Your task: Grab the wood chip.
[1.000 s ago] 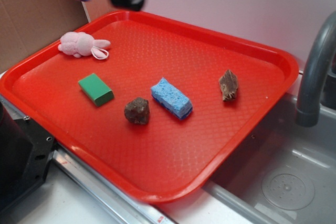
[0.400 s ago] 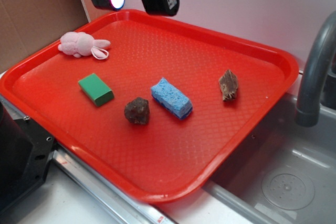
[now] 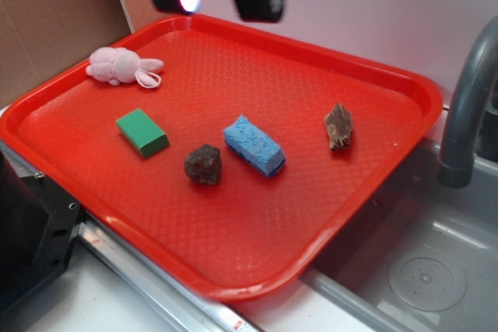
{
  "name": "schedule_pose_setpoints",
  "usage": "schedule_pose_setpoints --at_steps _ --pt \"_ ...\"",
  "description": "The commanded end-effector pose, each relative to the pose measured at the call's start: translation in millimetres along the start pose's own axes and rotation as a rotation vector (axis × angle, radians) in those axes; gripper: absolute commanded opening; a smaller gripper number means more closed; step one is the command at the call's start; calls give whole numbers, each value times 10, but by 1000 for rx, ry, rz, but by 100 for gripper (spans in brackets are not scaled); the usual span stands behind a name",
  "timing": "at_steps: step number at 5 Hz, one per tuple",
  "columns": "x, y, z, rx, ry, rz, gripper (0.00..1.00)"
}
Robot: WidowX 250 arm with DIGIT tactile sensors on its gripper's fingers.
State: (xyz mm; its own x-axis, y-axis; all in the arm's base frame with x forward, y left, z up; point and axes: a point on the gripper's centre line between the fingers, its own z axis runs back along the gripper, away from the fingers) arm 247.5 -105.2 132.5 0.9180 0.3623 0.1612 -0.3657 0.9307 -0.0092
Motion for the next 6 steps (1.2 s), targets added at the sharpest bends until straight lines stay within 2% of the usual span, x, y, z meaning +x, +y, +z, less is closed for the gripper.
schedule_pose_setpoints --at_steps 1,2,5,6 --pt "-257 -235 -341 -20 98 -107 100" --pt "-359 -180 -506 -86 143 -94 100" --pt "-359 -180 -506 -86 143 -94 100" --pt "-27 -358 -694 -98 136 -29 100"
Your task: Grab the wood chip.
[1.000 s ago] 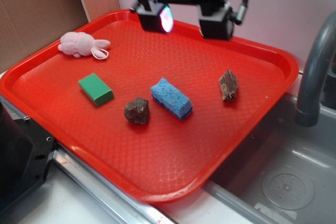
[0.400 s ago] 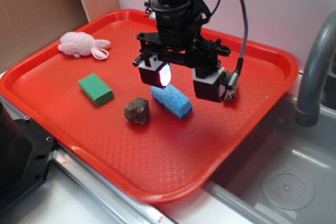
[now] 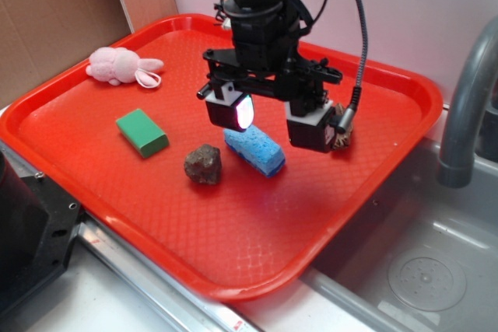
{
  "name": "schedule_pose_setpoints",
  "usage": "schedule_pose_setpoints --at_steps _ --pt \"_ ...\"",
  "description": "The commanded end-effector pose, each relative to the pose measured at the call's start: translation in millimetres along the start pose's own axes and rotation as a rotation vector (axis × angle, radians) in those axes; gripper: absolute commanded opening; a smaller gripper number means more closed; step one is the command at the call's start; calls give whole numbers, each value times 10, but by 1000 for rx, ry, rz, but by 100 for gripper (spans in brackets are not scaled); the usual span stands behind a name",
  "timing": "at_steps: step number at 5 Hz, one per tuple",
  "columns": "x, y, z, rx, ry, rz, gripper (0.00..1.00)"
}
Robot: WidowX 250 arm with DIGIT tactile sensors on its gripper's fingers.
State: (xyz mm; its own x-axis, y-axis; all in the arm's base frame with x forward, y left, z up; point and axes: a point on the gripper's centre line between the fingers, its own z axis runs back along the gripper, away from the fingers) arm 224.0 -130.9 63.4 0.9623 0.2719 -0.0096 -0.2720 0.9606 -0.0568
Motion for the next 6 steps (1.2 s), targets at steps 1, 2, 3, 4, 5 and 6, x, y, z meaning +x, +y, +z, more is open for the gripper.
schedule_pose_setpoints --at_steps 1,2,3,4,5,6 --pt "653 -282 -120 -68 -58 90 100" --pt "489 -228 -289 -77 -52 132 100" --pt "449 -268 -330 -79 -41 119 100" --pt "408 -242 -429 -57 -19 132 100" --pt "320 -158 -30 -67 -92 -39 100" --pt "341 -77 461 -119 -190 203 100"
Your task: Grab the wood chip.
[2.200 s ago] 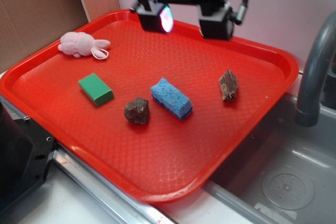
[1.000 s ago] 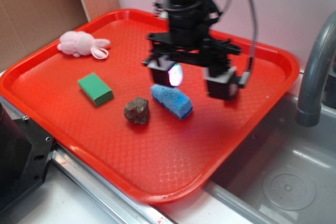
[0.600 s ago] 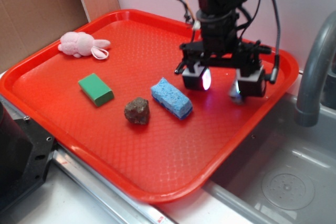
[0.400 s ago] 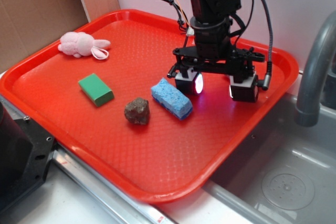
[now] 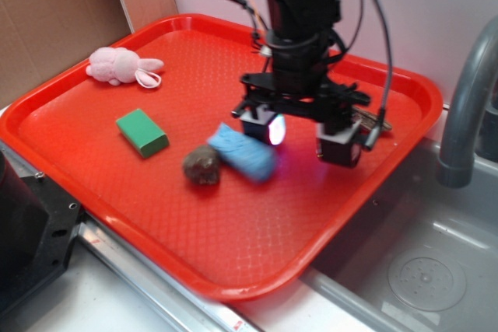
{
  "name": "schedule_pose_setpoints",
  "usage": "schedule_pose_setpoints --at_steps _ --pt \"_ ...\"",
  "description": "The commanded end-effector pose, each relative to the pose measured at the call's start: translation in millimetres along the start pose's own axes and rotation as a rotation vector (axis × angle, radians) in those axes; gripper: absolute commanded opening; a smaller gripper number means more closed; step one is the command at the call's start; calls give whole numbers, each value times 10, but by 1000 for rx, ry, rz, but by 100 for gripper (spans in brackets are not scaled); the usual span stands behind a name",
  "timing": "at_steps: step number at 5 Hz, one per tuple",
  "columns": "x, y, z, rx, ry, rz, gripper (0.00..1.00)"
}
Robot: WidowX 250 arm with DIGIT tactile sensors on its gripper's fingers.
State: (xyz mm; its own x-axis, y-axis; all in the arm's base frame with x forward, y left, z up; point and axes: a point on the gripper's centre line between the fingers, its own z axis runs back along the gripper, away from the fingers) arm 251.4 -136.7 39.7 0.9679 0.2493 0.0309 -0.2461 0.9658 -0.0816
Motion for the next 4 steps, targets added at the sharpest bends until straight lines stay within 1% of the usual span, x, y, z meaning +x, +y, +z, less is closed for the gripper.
schedule_pose_setpoints --at_steps 1,2,3,4 --pt "231 21 796 -106 -153 443 100" --pt "307 -15 646 -76 -163 616 100" --pt "459 -81 424 -36 -159 691 98" --pt "572 -130 336 -47 -157 636 100"
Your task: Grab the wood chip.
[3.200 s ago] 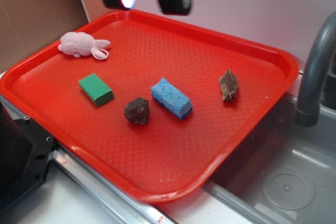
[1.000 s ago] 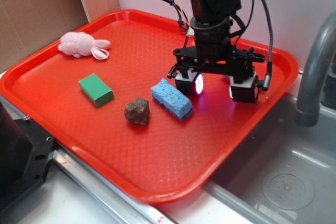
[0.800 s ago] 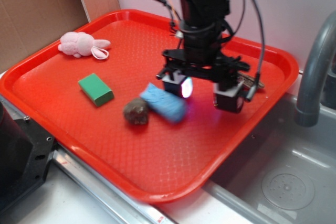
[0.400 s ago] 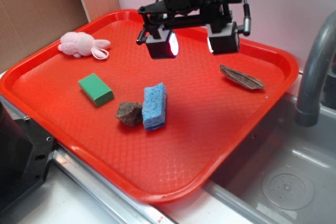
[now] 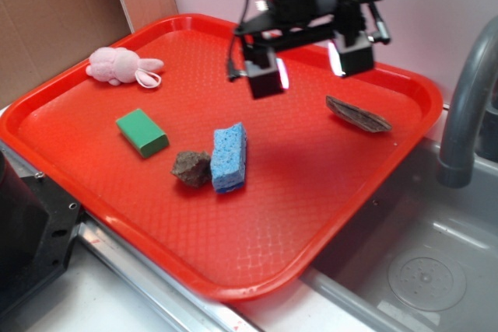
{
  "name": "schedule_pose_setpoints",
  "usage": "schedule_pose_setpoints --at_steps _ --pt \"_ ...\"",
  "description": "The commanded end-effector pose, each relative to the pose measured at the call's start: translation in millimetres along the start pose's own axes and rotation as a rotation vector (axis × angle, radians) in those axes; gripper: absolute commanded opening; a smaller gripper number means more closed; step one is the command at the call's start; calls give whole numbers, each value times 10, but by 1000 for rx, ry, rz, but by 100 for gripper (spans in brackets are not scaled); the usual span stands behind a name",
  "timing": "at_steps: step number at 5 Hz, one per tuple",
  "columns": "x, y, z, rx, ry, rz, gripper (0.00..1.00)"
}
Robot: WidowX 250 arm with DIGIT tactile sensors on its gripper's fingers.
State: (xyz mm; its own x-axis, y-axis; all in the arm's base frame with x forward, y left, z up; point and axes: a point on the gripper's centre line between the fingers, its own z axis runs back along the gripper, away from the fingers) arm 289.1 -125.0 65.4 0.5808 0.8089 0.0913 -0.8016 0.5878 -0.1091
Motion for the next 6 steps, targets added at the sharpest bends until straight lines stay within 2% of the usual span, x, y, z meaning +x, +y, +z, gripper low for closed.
schedule_pose_setpoints --at_steps 1,2,3,4,5,6 --pt "87 -350 -155 -34 25 -74 100" --pt "25 -340 -455 44 70 -95 100" --pt "17 -276 -640 99 92 -86 0" --pt "54 -141 -323 133 154 -269 0" --pt "113 201 205 135 221 -516 0" --pt "258 817 661 110 43 -762 0"
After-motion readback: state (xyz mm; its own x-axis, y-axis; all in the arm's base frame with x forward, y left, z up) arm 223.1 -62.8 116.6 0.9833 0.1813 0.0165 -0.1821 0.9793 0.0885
